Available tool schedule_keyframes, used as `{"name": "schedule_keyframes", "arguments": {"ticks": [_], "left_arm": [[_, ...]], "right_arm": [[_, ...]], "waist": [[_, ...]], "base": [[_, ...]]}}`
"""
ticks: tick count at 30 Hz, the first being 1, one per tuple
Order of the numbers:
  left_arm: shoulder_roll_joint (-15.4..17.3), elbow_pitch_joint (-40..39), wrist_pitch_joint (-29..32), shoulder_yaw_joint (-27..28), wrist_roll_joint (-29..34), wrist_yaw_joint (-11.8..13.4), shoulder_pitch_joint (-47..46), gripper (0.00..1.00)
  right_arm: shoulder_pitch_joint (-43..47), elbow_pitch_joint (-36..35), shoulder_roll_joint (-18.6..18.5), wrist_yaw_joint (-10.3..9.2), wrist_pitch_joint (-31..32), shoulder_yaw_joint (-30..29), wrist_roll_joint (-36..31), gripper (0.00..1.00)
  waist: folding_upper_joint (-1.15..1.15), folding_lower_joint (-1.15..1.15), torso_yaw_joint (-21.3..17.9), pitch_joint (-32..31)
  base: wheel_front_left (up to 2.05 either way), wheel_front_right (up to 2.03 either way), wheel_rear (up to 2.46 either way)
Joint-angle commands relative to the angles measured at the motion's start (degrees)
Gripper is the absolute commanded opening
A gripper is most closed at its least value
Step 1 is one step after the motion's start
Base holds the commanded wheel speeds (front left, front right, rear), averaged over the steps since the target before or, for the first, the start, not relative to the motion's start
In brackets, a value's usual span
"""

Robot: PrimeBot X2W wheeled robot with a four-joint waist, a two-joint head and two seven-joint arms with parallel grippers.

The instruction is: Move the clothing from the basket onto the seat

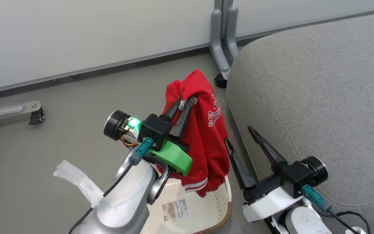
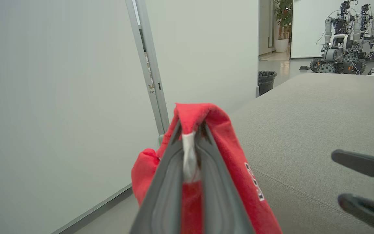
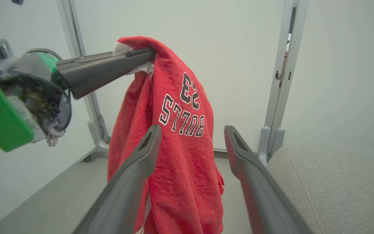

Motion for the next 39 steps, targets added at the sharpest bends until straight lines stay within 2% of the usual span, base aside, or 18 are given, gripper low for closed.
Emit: {"name": "schedule_keyframes", "arguments": {"ticks": [1, 11, 18, 26, 27, 28, 29, 39], "left_arm": [[-0.36, -0.96, 0.24, -0.46, -0.75, -0.14, -1.17, 0.00], [-0.95, -6.40, 2.95, -7.07, -4.64, 0.33, -2.94, 0.00], [-0.96, -9.71, 3.99, -12.96, -8.58, 2.66, -4.81, 0.00], [-0.98, -10.51, 3.91, -16.63, -11.10, 4.65, -6.70, 0.00], [-0.98, -10.42, 3.86, -16.91, -11.38, 4.84, -6.90, 0.00], [-0.98, -10.29, 3.81, -17.11, -11.69, 4.87, -7.05, 0.00], [-0.98, -10.16, 3.80, -17.27, -11.87, 4.94, -7.15, 0.00], [-0.56, -7.38, 2.37, -16.68, -12.56, 5.72, -7.38, 0.00]], "right_arm": [[-1.50, 0.63, 0.26, 0.00, -0.18, 0.26, 0.77, 1.00], [-8.14, 5.88, 0.65, 0.00, -0.18, 2.37, 6.54, 1.00], [-10.06, 8.77, 0.63, 0.00, -0.18, 2.75, 8.17, 1.00], [-11.52, 10.92, 0.65, 0.00, -0.18, 2.97, 8.56, 1.00], [-11.84, 10.90, 0.65, 0.00, -0.18, 2.91, 8.61, 0.82], [-12.11, 10.63, 0.66, 0.00, -0.18, 3.23, 8.27, 0.19], [-12.10, 10.59, 0.70, 0.00, -0.18, 3.56, 7.93, 0.00], [-11.40, 9.95, 0.66, 0.00, -0.18, 4.24, 6.98, 0.00]], "waist": [[0.00, 0.00, 0.30, 0.20], [0.00, 0.00, 1.74, 0.79], [0.00, 0.00, 2.16, 1.22], [0.00, 0.00, 2.58, 1.12], [0.00, 0.00, 2.64, 1.07], [0.00, 0.00, 2.71, 1.03], [0.00, 0.00, 2.77, 1.00], [0.00, 0.00, 2.82, 0.82]], "base": [[0.00, 0.00, 0.00], [0.00, 0.00, 0.00], [0.00, 0.00, 0.00], [0.00, 0.00, 0.00], [0.00, 0.00, 0.00], [0.00, 0.00, 0.00], [0.00, 0.00, 0.00], [0.00, 0.00, 0.00]]}}
